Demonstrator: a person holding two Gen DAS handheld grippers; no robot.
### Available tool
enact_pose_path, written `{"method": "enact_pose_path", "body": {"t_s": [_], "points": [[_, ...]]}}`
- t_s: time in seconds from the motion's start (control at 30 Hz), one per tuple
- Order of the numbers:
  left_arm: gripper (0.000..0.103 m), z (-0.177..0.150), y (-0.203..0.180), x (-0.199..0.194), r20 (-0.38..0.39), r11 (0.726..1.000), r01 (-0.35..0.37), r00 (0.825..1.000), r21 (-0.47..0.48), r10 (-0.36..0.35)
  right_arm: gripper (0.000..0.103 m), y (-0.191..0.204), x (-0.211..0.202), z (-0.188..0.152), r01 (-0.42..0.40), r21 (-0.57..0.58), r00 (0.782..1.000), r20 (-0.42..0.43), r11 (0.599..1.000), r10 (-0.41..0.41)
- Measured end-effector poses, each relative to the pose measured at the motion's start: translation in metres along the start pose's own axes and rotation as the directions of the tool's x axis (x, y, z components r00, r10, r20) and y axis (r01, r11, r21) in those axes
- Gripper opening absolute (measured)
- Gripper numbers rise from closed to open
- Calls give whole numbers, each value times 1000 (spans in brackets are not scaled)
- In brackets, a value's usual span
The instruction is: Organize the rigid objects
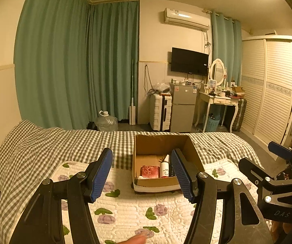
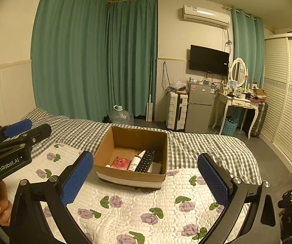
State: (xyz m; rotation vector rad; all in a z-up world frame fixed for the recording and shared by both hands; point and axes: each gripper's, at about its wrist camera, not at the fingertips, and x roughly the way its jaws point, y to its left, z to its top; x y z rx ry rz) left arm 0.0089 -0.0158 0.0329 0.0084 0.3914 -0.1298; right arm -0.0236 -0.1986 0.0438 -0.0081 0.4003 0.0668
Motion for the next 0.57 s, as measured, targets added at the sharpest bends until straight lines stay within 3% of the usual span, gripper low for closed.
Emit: {"method": "enact_pose_path", "body": {"t_s": [0.27,0.57], "points": [[63,-11,2,-2,7,1000,-21,1000,-16,22,103,3,-1,-1,0,-11,1000,3,1000,0],[63,-18,-1,1,-12,1000,2,1000,-6,-2,103,1,3,-4,1,-3,1000,-13,1000,-1]]}}
